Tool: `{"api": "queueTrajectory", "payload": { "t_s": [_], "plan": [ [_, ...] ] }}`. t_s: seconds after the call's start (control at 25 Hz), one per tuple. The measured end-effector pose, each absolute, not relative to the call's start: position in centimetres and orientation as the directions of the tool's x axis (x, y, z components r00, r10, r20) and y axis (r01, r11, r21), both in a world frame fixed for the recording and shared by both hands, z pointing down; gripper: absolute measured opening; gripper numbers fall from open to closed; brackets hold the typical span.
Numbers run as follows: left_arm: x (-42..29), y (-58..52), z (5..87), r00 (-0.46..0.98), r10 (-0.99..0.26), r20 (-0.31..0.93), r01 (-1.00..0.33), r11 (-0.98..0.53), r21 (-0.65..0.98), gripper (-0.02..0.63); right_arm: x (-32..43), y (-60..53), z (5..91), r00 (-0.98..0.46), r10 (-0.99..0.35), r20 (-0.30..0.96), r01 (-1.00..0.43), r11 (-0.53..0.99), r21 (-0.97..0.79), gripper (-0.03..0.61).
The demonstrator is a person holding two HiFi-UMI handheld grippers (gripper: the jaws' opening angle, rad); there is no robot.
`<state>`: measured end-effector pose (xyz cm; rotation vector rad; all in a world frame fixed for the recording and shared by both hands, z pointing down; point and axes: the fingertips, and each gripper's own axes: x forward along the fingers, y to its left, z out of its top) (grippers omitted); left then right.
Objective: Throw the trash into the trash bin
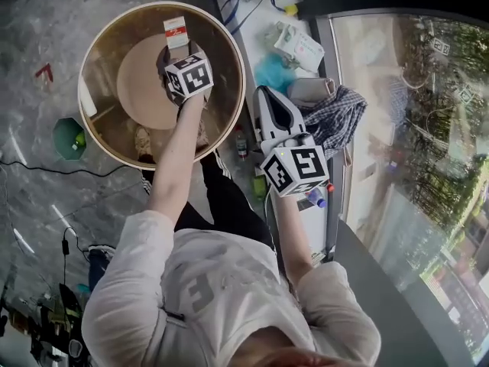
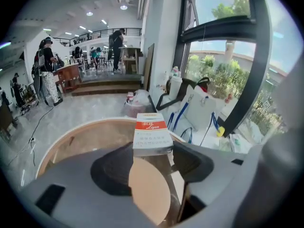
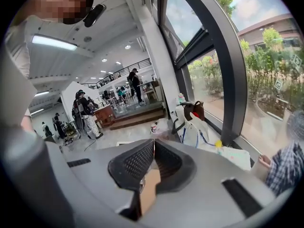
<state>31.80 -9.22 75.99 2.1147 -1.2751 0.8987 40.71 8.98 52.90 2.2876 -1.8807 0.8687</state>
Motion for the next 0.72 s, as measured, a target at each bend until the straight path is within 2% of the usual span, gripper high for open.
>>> {"api": "queueTrajectory", "payload": {
  "t_s": [0.32,0.56,0.72],
  "plan": [
    [26.3,-17.0,55.8,0.422,-0.745,0.516,-0.875,-0.484,0.016,0.272,35.9,0.8,41.3,0.088,-0.969,0.231,-0.925,-0.166,-0.343,0.015],
    [18.2,-17.3,42.2,0.503,-0.792,0.345,-0.844,-0.536,-0.002,0.272,27.7,-4.5,34.8,-0.022,-0.991,0.135,-0.944,-0.024,-0.329,0.015],
    [12.7,-17.3,34.1,0.494,-0.848,0.192,-0.847,-0.52,-0.115,0.272,22.6,-8.5,30.0,-0.058,-0.998,0.039,-0.95,0.043,-0.31,0.015]
  ]
}}
